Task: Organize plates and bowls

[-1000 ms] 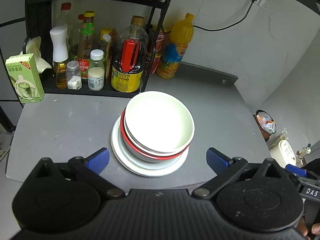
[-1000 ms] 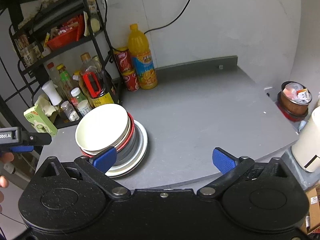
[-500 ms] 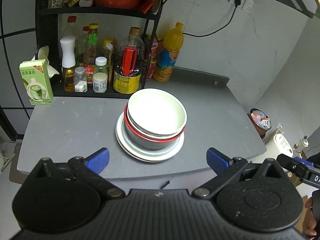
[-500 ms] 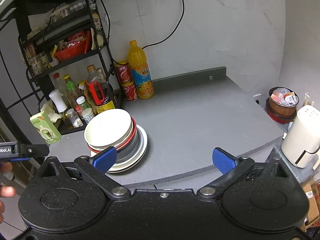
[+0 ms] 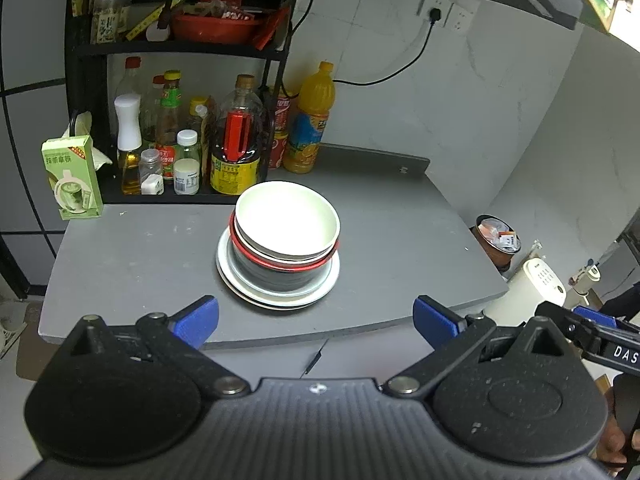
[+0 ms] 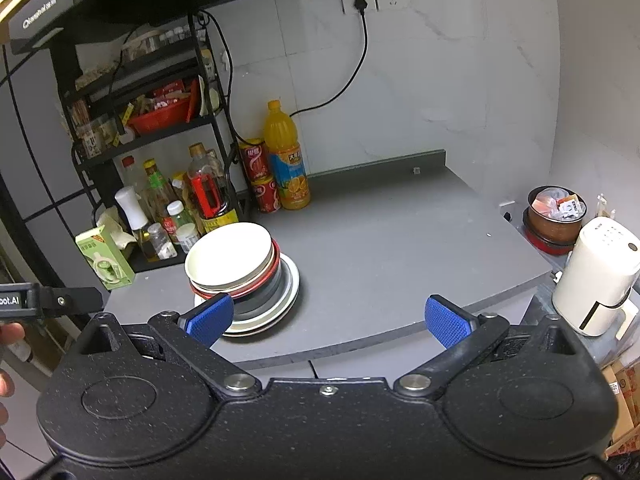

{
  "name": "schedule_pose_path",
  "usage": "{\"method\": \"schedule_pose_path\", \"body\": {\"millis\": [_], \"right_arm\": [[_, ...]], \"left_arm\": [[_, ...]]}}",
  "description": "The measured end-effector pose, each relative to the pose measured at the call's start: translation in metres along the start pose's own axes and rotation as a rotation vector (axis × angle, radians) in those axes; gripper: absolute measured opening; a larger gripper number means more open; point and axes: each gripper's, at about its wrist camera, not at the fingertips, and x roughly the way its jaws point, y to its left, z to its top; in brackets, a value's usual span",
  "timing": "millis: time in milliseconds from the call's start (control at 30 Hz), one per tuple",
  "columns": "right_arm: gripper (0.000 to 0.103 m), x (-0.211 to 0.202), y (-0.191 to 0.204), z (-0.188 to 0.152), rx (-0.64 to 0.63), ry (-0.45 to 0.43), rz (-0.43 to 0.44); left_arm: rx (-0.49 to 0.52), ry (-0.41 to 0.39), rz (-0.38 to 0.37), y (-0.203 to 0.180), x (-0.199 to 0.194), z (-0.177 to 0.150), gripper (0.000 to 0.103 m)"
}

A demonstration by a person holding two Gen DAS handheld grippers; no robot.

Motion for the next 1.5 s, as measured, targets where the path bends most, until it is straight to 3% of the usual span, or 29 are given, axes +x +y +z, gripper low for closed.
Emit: {"method": "schedule_pose_path", "body": {"millis": [367, 700, 1500], "right_arm": [[0.103, -0.011, 0.011, -0.015, 0.0, 0.01, -0.01], [0.103, -0.02, 0.013, -0.023, -0.016, 0.006, 0.003], [0.103, -0.016, 0.012, -0.023, -0.012, 0.001, 0.003]], "left_arm": [[0.02, -0.04, 0.034, -0.002, -0.015, -0.018, 0.102], [0.025, -0.03, 0.055, 0.005, -0.019, -0.031, 0.102], [0.037, -0.008, 0.041, -0.001, -0.012, -0.025, 0.102]]}}
